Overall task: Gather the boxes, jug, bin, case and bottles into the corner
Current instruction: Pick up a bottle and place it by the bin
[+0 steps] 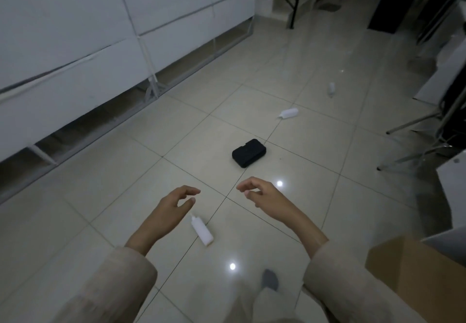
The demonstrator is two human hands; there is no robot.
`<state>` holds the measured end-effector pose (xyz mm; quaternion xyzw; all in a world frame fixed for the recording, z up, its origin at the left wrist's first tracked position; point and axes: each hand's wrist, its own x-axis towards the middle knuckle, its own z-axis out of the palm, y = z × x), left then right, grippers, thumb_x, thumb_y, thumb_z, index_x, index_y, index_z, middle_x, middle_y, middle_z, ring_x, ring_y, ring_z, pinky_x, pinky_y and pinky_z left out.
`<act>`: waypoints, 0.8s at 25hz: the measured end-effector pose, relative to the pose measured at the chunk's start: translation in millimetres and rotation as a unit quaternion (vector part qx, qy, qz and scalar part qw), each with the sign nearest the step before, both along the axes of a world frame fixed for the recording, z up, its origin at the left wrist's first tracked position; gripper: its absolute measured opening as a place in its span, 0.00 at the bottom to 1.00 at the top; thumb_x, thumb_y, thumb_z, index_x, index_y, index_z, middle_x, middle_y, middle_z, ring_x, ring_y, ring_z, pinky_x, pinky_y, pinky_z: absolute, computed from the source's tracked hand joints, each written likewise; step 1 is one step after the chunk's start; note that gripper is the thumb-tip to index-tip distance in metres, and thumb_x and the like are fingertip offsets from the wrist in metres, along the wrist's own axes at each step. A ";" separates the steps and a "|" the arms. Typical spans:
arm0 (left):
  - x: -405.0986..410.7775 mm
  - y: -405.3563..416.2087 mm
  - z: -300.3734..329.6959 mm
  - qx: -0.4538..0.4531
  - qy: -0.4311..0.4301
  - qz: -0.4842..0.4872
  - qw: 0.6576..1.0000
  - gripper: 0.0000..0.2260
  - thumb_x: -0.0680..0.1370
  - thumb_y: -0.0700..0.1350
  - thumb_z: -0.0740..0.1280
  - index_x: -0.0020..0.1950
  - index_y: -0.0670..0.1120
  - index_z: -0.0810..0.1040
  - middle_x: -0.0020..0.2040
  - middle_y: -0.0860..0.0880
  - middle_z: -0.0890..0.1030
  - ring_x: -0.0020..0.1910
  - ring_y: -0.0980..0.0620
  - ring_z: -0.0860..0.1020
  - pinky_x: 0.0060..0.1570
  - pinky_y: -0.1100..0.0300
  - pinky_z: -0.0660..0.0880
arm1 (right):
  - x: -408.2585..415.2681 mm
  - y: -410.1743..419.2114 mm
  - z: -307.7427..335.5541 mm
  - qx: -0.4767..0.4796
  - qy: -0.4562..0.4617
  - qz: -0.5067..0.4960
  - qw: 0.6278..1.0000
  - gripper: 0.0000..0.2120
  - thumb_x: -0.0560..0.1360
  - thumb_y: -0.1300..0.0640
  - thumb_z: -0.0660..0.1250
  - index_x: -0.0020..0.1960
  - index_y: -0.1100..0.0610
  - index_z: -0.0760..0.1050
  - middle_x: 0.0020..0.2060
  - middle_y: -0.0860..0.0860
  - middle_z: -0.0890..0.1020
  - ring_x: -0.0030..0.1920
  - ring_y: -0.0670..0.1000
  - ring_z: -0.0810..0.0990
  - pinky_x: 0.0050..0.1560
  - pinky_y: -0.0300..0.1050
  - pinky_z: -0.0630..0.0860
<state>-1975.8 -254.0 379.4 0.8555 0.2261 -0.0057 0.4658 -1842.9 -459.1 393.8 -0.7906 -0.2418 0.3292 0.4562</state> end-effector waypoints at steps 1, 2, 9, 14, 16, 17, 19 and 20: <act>2.6 4.4 -3.4 -0.001 0.000 0.009 1.000 0.10 0.79 0.43 0.60 0.57 0.54 0.75 0.60 0.55 0.75 0.61 0.55 0.71 0.57 0.61 0.65 | 5.8 7.8 -4.1 -0.002 0.003 0.009 1.000 0.10 0.78 0.60 0.58 0.53 0.51 0.76 0.50 0.42 0.78 0.45 0.35 0.75 0.43 0.31 0.68; 5.8 9.1 -7.2 -0.002 0.001 0.020 1.000 0.10 0.79 0.43 0.60 0.57 0.53 0.75 0.60 0.55 0.75 0.61 0.56 0.70 0.57 0.61 0.65 | 12.6 16.5 -9.0 -0.006 0.007 0.018 1.000 0.10 0.78 0.60 0.58 0.53 0.51 0.76 0.50 0.43 0.78 0.45 0.35 0.75 0.43 0.31 0.68; 32.6 46.1 -48.1 -0.006 0.032 0.147 0.989 0.10 0.79 0.41 0.60 0.58 0.49 0.76 0.58 0.54 0.75 0.60 0.55 0.70 0.58 0.61 0.64 | 69.5 82.1 -58.4 -0.037 0.050 0.057 0.996 0.09 0.77 0.60 0.60 0.52 0.52 0.76 0.53 0.46 0.78 0.46 0.41 0.77 0.45 0.32 0.70; 53.1 86.6 -84.8 -0.027 0.058 0.204 0.977 0.10 0.79 0.39 0.60 0.58 0.47 0.76 0.59 0.51 0.76 0.61 0.53 0.71 0.57 0.61 0.64 | 95.6 124.3 -110.1 -0.077 0.067 0.037 0.994 0.10 0.75 0.62 0.61 0.50 0.49 0.75 0.50 0.44 0.78 0.43 0.43 0.76 0.44 0.31 0.72; 61.0 108.5 -101.1 -0.034 0.063 0.199 0.977 0.10 0.79 0.39 0.59 0.58 0.47 0.76 0.58 0.52 0.76 0.60 0.53 0.71 0.57 0.62 0.64 | 98.3 142.6 -133.9 -0.089 0.077 -0.002 0.993 0.11 0.74 0.64 0.61 0.48 0.48 0.75 0.48 0.43 0.78 0.43 0.43 0.76 0.40 0.28 0.71; 66.7 122.6 -110.7 -0.036 0.068 0.189 0.979 0.10 0.79 0.39 0.59 0.57 0.47 0.76 0.56 0.53 0.76 0.60 0.54 0.72 0.56 0.62 0.64 | 99.5 154.2 -148.2 -0.094 0.078 -0.026 0.992 0.12 0.73 0.65 0.62 0.47 0.48 0.75 0.47 0.43 0.78 0.44 0.44 0.76 0.41 0.28 0.71; 77.7 154.8 -135.4 -0.034 0.074 0.165 0.983 0.10 0.79 0.38 0.60 0.57 0.46 0.76 0.54 0.53 0.76 0.58 0.54 0.72 0.56 0.64 0.64 | 98.2 183.0 -182.3 -0.101 0.077 -0.075 0.989 0.12 0.72 0.67 0.62 0.47 0.50 0.74 0.46 0.43 0.78 0.46 0.46 0.76 0.43 0.29 0.70; 80.9 170.0 -149.9 -0.026 0.075 0.151 0.985 0.10 0.78 0.37 0.60 0.57 0.45 0.76 0.54 0.52 0.77 0.57 0.55 0.73 0.56 0.64 0.64 | 95.3 196.9 -201.3 -0.106 0.076 -0.095 0.987 0.13 0.72 0.68 0.62 0.47 0.51 0.74 0.46 0.45 0.78 0.47 0.48 0.76 0.44 0.30 0.70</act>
